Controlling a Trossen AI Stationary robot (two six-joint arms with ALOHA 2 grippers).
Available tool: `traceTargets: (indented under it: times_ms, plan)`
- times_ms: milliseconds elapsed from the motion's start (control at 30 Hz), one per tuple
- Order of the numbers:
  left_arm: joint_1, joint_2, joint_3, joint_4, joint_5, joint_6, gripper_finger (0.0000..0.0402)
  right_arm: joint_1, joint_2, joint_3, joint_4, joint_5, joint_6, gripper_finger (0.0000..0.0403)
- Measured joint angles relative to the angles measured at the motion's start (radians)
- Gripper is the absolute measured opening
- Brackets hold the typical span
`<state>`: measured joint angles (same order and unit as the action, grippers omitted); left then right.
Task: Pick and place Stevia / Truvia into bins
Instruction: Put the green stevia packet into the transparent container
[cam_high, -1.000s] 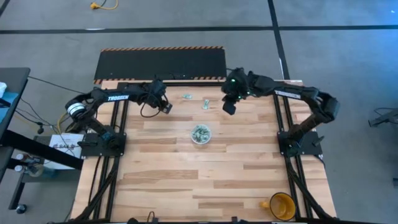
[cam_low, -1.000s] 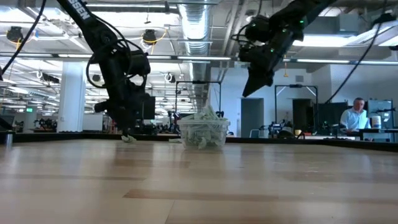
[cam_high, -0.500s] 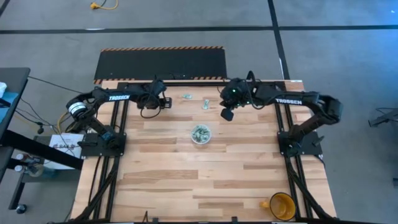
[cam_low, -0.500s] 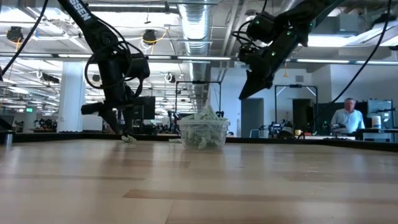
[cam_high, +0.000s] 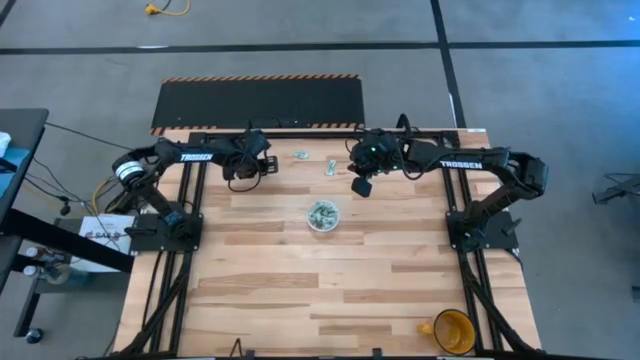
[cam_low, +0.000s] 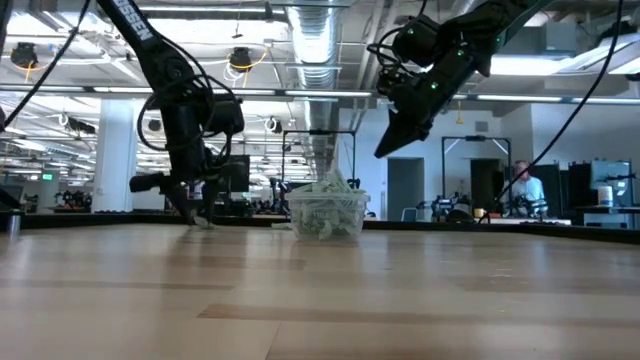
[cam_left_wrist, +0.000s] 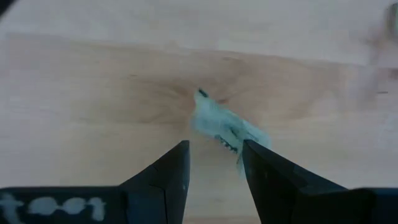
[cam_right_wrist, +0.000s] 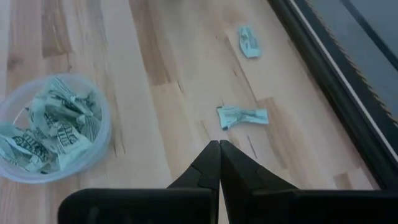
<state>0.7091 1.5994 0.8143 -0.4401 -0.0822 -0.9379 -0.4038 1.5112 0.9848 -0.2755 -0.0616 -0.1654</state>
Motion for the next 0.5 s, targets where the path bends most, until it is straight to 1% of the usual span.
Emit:
traceTargets:
  times_ms: [100, 200, 300, 400, 500]
  plan:
    - [0.004, 0.056, 0.004, 0.038, 0.030, 0.000, 0.0138, 0.000, 0.000, 0.000, 0.007, 0.000, 0.000, 0.0000]
    - [0.023, 0.084, 0.021, 0.025, 0.059, 0.014, 0.0138, 0.000, 0.000, 0.000, 0.008, 0.000, -0.001, 0.0000]
    - [0.032, 0.093, 0.041, 0.000, 0.051, 0.051, 0.0138, 0.000, 0.000, 0.000, 0.008, 0.000, -0.001, 0.0000]
    - [0.037, 0.098, 0.070, -0.033, 0.056, 0.127, 0.0136, 0.000, 0.000, 0.000, 0.008, 0.000, 0.000, 0.0000]
    - [0.029, 0.102, 0.087, -0.032, 0.043, 0.176, 0.0122, 0.000, 0.000, 0.000, 0.019, 0.000, 0.000, 0.0000]
